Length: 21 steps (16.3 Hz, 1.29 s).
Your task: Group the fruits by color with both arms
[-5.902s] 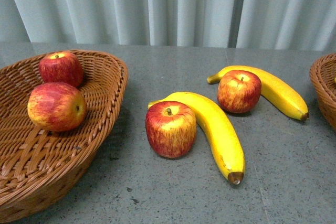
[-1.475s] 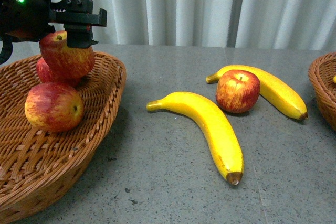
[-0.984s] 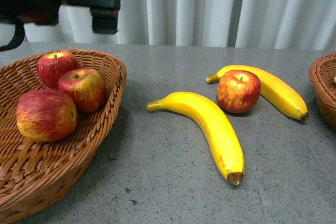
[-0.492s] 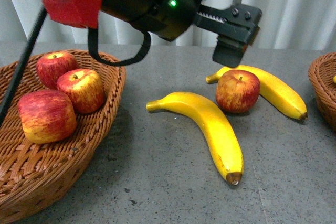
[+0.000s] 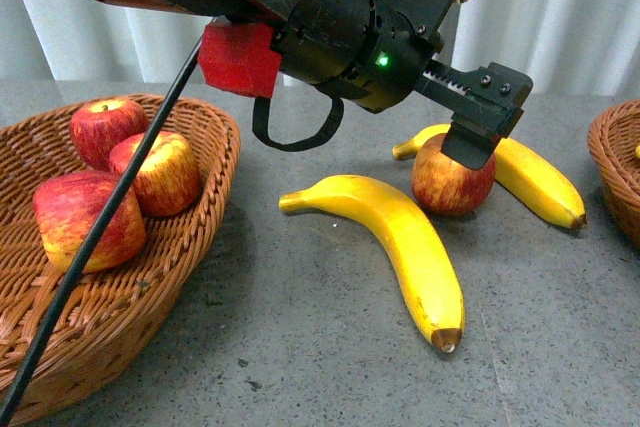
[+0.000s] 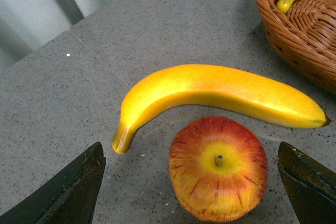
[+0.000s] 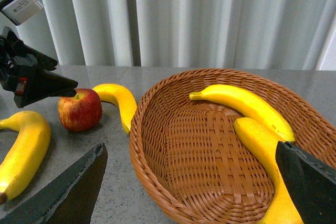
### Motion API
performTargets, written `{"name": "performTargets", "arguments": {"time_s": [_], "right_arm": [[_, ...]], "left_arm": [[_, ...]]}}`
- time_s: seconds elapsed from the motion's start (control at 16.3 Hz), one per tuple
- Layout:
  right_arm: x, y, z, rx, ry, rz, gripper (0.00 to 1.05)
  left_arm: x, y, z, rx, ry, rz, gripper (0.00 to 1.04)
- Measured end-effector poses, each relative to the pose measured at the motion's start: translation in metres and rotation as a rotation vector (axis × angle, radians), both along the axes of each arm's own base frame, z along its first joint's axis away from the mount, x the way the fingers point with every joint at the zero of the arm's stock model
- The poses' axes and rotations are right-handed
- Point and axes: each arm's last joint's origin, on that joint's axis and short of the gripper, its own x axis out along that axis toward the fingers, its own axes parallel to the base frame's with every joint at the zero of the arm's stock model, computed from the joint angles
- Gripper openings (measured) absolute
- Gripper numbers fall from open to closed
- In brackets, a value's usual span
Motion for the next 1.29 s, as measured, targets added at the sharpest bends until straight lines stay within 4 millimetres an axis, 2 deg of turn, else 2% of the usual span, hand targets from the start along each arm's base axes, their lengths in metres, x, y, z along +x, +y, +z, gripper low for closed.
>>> {"name": "performTargets", "arguments": {"time_s": [0.49, 0.86, 1.05, 1.29], "right_arm": [[0.000, 0.000, 0.000, 0.000, 0.000, 0.000, 0.98], [0.000, 0.000, 0.000, 0.000, 0.000, 0.000, 0.98], [0.000, 0.000, 0.000, 0.000, 0.000, 0.000, 0.98], [0.000, 0.000, 0.000, 0.000, 0.000, 0.000, 0.98]], "left_arm": [[0.025, -0.018, -0.025, -0.023, 0.167, 0.010, 0.98], [0.022, -0.030, -0.047, 0.017, 0.203, -0.051, 0.98], [0.021, -0.032, -0.047, 0.025, 0.193, -0.071, 0.73], [0.019, -0.033, -0.045, 0.044, 0.175, -0.066, 0.69]]}}
